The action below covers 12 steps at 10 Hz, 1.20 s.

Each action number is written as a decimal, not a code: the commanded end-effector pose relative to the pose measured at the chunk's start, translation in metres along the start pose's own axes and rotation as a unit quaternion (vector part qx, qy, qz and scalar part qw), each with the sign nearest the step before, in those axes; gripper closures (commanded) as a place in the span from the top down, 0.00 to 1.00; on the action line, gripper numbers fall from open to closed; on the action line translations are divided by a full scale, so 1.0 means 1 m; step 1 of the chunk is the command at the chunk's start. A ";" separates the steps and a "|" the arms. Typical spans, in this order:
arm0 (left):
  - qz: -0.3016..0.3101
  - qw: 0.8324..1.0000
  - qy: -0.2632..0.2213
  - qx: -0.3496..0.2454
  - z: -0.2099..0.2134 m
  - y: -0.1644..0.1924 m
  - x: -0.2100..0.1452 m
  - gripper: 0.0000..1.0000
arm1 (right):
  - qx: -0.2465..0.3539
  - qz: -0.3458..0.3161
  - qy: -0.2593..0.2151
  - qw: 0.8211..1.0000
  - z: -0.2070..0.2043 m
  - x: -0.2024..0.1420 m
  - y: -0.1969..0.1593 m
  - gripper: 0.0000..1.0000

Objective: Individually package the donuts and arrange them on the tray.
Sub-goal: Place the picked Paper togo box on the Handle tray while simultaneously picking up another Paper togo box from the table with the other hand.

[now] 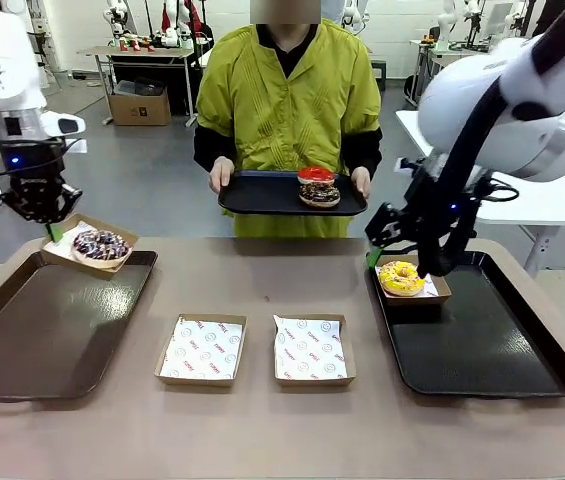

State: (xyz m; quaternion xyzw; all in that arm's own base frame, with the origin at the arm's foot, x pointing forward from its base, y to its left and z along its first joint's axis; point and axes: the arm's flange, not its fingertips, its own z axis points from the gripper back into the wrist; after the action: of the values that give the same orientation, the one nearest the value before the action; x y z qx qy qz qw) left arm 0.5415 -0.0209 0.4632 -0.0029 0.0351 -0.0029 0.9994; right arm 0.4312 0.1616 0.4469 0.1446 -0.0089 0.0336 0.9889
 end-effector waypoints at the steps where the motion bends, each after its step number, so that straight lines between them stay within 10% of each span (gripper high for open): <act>1: 0.005 1.000 -0.019 -0.011 -0.015 0.025 -0.025 0.01 | -0.056 -0.002 0.007 0.998 -0.017 -0.006 0.027 1.00; 12: 0.023 0.999 -0.006 -0.022 -0.035 0.044 -0.028 0.01 | -0.087 -0.030 0.015 0.996 -0.085 0.000 0.042 1.00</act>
State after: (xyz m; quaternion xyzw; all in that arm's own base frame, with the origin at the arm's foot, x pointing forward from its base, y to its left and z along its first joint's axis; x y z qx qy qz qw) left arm 0.5110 0.0233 0.4252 -0.0338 0.0255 0.0197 0.9989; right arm 0.4302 0.2283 0.3737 0.0522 0.0056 -0.0038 0.9986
